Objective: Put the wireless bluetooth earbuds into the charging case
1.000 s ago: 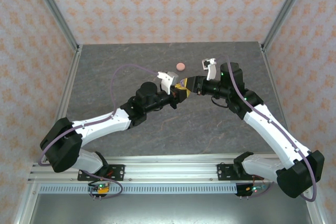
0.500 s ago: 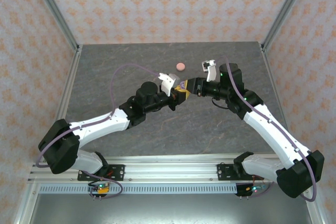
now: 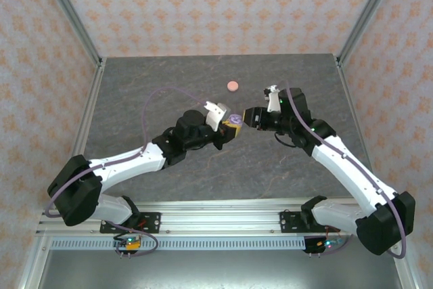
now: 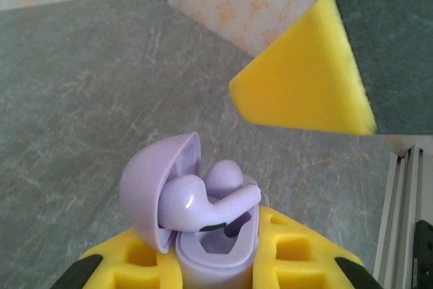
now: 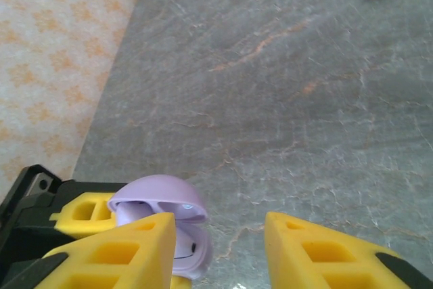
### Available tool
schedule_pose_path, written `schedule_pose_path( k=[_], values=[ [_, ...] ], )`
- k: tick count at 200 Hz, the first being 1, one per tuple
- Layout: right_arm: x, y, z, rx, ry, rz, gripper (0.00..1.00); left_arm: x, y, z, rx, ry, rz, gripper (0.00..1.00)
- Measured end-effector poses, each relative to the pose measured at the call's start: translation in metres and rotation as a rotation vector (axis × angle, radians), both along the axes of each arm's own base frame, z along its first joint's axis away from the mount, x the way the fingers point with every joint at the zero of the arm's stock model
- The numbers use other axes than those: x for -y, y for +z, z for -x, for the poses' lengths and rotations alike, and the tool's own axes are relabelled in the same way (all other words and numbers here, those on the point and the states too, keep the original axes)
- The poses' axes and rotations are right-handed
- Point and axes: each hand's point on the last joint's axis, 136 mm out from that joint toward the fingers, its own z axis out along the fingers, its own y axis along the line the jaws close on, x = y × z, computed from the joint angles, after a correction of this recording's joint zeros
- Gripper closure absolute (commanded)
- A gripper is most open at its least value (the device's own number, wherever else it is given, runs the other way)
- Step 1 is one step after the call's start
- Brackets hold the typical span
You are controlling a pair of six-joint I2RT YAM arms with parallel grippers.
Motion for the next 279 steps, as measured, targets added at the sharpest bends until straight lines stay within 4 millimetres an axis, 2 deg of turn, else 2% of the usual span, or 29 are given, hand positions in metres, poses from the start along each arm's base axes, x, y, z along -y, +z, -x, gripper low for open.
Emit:
schedule_pose_path(
  k=[60, 88, 135, 177, 238, 279],
  values=[
    [0.005, -0.078, -0.005, -0.203, -0.059, 0.098, 0.62, -0.007, -0.038, 0.005, -0.086, 0.018, -0.053, 0.99],
    [0.002, -0.102, -0.005, -0.265, -0.058, 0.113, 0.62, -0.006, -0.059, 0.004, -0.132, 0.026, -0.084, 0.99],
    [-0.005, -0.130, -0.010, -0.335, -0.043, 0.122, 0.62, -0.007, -0.102, 0.002, -0.220, 0.046, -0.152, 1.00],
    [-0.003, -0.150, -0.010, -0.377, -0.054, 0.153, 0.62, -0.008, -0.136, 0.001, -0.306, 0.069, -0.231, 1.00],
    [0.004, -0.182, -0.010, -0.443, -0.081, 0.221, 0.62, -0.009, -0.151, -0.004, -0.356, 0.102, -0.298, 0.99],
    [0.010, -0.192, -0.009, -0.467, -0.102, 0.262, 0.62, -0.015, -0.157, -0.009, -0.389, 0.140, -0.364, 0.99]
  ],
)
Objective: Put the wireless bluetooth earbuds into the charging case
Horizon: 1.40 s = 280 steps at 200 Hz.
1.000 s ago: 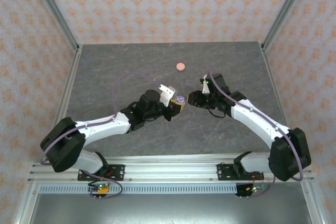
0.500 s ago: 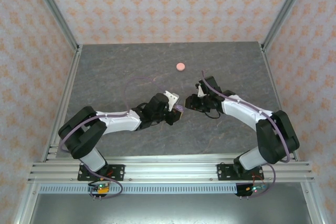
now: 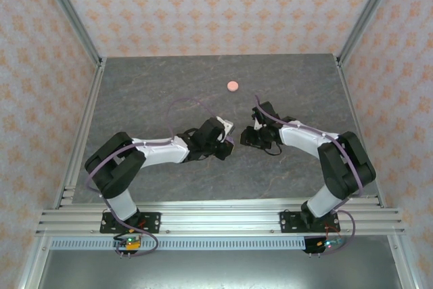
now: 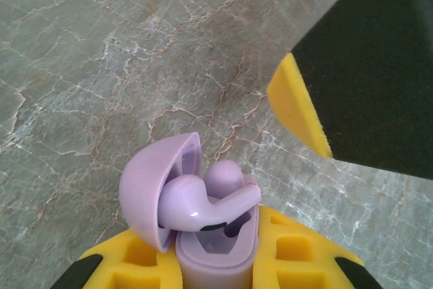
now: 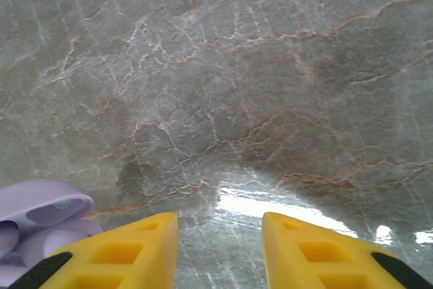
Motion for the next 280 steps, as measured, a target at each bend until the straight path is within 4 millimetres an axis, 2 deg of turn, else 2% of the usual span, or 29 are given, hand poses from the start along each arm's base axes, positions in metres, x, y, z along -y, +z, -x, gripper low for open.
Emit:
schedule_pose_path(
  k=[61, 104, 181, 200, 218, 246, 264, 280],
  values=[
    [0.004, -0.002, 0.000, -0.006, -0.011, 0.021, 0.61, -0.007, -0.011, -0.004, -0.055, 0.014, -0.114, 0.98],
    [0.004, -0.003, 0.000, -0.006, -0.011, 0.024, 0.61, -0.014, -0.025, -0.004, -0.107, 0.020, -0.210, 0.98],
    [0.004, -0.003, 0.000, -0.007, -0.011, 0.024, 0.61, -0.018, -0.022, -0.002, -0.122, 0.012, -0.251, 0.99],
    [0.004, -0.003, 0.000, -0.006, -0.010, 0.024, 0.61, -0.021, -0.010, 0.001, -0.104, 0.012, -0.234, 0.99],
    [0.003, 0.000, -0.002, 0.001, -0.004, 0.024, 0.61, -0.024, 0.009, 0.005, -0.062, 0.009, -0.192, 0.99],
    [-0.003, 0.018, -0.016, 0.048, 0.048, 0.034, 0.62, -0.027, 0.043, 0.008, 0.031, 0.011, -0.088, 0.99],
    [-0.011, 0.030, -0.033, 0.093, 0.096, 0.047, 0.70, -0.032, 0.062, 0.009, 0.083, 0.019, -0.022, 0.99],
    [-0.015, 0.033, -0.047, 0.107, 0.120, 0.070, 0.79, -0.040, 0.073, 0.009, 0.117, 0.039, 0.020, 0.99]
  ],
)
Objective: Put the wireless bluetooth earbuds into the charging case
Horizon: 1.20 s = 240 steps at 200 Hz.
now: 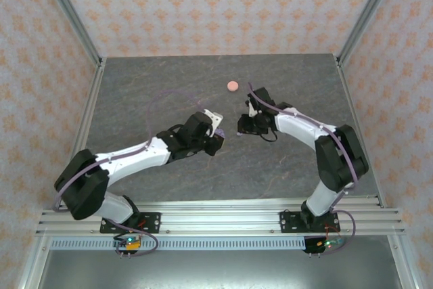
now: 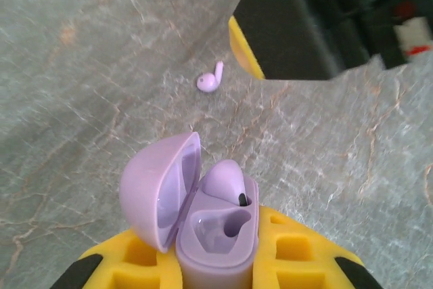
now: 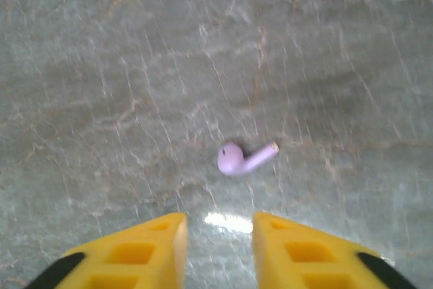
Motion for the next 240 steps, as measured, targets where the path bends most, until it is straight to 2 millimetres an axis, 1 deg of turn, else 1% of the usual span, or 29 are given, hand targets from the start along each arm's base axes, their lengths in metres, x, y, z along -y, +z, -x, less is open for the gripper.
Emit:
schedule_pose_path(
  k=[17, 34, 73, 99, 119, 143, 155, 197, 240],
  values=[
    [-0.001, -0.005, -0.013, 0.003, 0.016, 0.046, 0.86, -0.008, 0.012, 0.003, 0.036, 0.013, 0.035, 0.99],
    [0.001, -0.014, -0.019, -0.017, 0.021, 0.091, 0.91, -0.015, 0.026, 0.009, 0.080, 0.015, 0.077, 0.99],
    [0.006, -0.037, -0.023, -0.072, 0.039, 0.169, 0.94, -0.025, 0.062, 0.020, 0.182, 0.014, 0.167, 0.99],
    [0.007, -0.045, -0.023, -0.096, 0.049, 0.193, 0.94, -0.030, 0.074, 0.026, 0.220, 0.013, 0.201, 0.99],
    [0.007, -0.047, -0.026, -0.101, 0.055, 0.201, 0.94, -0.032, 0.076, 0.028, 0.234, 0.013, 0.214, 0.99],
    [0.006, -0.050, -0.027, -0.110, 0.063, 0.209, 0.94, -0.034, 0.072, 0.030, 0.230, 0.013, 0.210, 0.99],
    [0.007, -0.052, -0.026, -0.120, 0.067, 0.215, 0.94, -0.035, 0.069, 0.031, 0.227, 0.013, 0.207, 0.99],
    [0.011, -0.055, -0.019, -0.147, 0.083, 0.237, 0.94, -0.034, 0.070, 0.031, 0.230, 0.013, 0.209, 0.99],
    [0.010, -0.055, -0.016, -0.153, 0.095, 0.230, 0.93, -0.034, 0.070, 0.031, 0.234, 0.009, 0.206, 0.99]
  ],
)
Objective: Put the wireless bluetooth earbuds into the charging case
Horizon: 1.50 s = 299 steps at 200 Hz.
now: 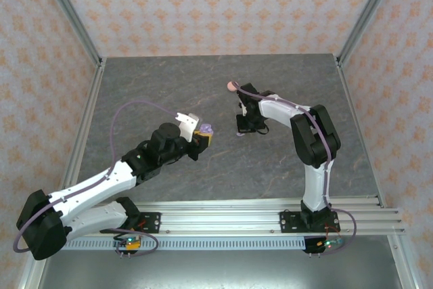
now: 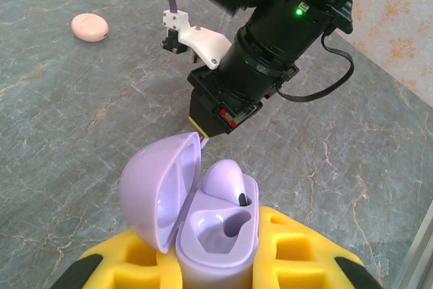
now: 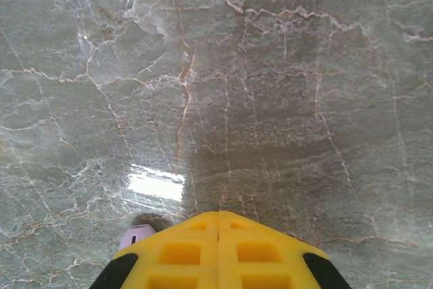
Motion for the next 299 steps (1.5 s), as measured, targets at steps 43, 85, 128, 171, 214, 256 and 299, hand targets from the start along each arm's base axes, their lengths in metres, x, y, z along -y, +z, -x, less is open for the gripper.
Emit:
schedule_pose_path(
  k=[43, 85, 128, 171, 214, 256, 299],
  values=[
    [-0.004, -0.001, 0.016, -0.034, 0.031, -0.045, 0.93, 0.001, 0.001, -0.001, 0.004, 0.000, 0.004, 0.99],
    [-0.010, -0.001, 0.026, -0.054, 0.058, -0.066, 0.91, 0.001, 0.000, -0.002, 0.004, 0.000, 0.004, 0.99],
    [-0.019, 0.000, 0.035, -0.079, 0.082, -0.108, 0.88, 0.002, 0.000, -0.002, 0.003, 0.000, 0.004, 0.99],
    [-0.020, 0.008, 0.034, -0.065, 0.083, -0.120, 0.82, 0.002, 0.000, -0.002, 0.004, 0.000, 0.004, 0.99],
    [-0.027, 0.029, 0.030, -0.029, 0.080, -0.168, 0.69, 0.002, 0.000, -0.002, 0.004, 0.000, 0.004, 0.99],
    [-0.030, 0.036, 0.015, 0.005, 0.057, -0.151, 0.61, 0.003, -0.003, -0.003, 0.000, 0.000, 0.000, 0.99],
    [-0.024, 0.028, 0.004, 0.012, 0.039, -0.074, 0.61, 0.003, -0.003, -0.003, 0.000, 0.000, 0.000, 0.99]
  ],
)
